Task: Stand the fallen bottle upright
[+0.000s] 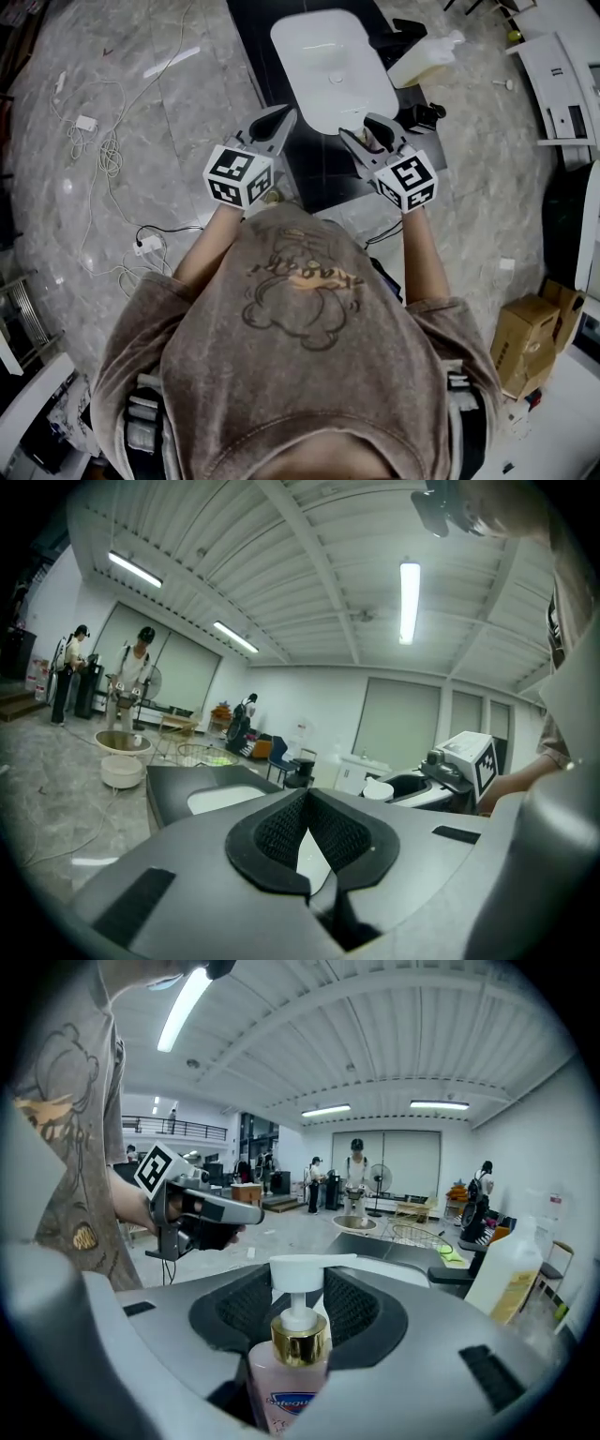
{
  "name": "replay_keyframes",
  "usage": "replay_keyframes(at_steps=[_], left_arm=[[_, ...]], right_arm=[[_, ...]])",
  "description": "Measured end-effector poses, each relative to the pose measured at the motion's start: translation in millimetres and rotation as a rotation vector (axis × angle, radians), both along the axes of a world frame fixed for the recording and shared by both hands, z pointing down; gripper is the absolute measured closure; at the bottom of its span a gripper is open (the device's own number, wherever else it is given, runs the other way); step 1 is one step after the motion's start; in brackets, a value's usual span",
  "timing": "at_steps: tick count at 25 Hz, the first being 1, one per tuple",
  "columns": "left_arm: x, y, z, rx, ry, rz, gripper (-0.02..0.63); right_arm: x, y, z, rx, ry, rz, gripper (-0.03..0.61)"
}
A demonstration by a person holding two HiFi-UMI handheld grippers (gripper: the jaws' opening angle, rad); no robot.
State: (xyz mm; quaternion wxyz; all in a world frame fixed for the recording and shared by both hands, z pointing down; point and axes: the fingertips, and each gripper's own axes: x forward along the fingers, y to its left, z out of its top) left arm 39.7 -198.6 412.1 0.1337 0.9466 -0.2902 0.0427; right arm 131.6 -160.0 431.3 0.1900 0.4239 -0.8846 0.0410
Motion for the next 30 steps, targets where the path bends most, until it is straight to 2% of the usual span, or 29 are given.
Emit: replay_keyframes(at_steps=[14, 30], left_arm=[[33, 9, 3, -0.009, -0.017, 0.135, 0.595], [91, 36, 1, -0.009, -0.015, 0.320, 0.595]], right_arm=[[53, 18, -16, 0.065, -0.124, 0.242, 0.405], [80, 58, -20, 0.072, -0.145, 0.344, 0.405]])
